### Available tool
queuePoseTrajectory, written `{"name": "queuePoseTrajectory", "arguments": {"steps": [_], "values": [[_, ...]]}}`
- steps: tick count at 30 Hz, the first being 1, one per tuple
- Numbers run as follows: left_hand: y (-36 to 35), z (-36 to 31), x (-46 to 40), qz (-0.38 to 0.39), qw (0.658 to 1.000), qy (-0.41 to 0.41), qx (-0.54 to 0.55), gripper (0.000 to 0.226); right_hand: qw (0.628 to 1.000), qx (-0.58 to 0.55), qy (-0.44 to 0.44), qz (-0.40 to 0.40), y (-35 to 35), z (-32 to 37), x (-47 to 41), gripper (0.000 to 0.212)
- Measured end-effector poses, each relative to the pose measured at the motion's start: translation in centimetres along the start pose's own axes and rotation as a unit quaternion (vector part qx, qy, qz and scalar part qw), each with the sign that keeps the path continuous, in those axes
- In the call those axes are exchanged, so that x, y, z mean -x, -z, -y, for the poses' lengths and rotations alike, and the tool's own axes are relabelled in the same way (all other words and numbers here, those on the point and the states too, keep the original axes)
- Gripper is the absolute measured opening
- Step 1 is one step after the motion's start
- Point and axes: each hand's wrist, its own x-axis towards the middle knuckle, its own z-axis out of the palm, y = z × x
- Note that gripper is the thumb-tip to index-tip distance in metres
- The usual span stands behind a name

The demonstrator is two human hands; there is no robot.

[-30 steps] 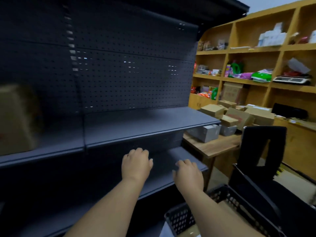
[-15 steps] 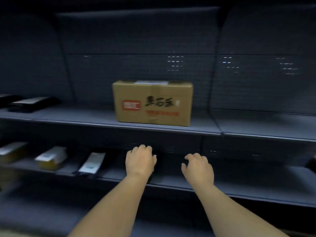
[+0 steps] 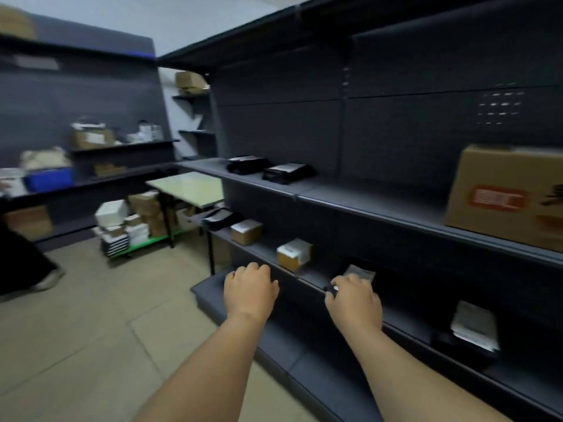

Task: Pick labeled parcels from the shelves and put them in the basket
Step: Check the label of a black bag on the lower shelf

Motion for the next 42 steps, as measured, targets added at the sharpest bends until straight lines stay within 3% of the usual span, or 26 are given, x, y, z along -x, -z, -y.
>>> {"name": "queuePoseTrajectory", "arguments": {"steps": [7,14,28,42], "values": [[0.3,11.5,-1.4,0.000,0.993,0.105,-0.046,0.030,0.995,-0.028,0.079,0.060,-5.9,10.7,-2.3,0.035],[-1.6,19.5,-4.9,0.004,0.985,0.154,-0.080,0.033,0.985,-0.024,0.140,0.093,-11.2,18.8,-6.5,0.035],[-8.3,32.7,-24.4,0.011,0.977,0.191,-0.097,0.032,0.974,-0.026,0.193,0.119,-23.6,32.9,-24.9,0.035],[-14.1,39.8,-35.5,0.040,0.975,0.200,-0.090,0.032,0.976,-0.014,0.178,0.123,-31.2,37.8,-34.7,0.034]]}}
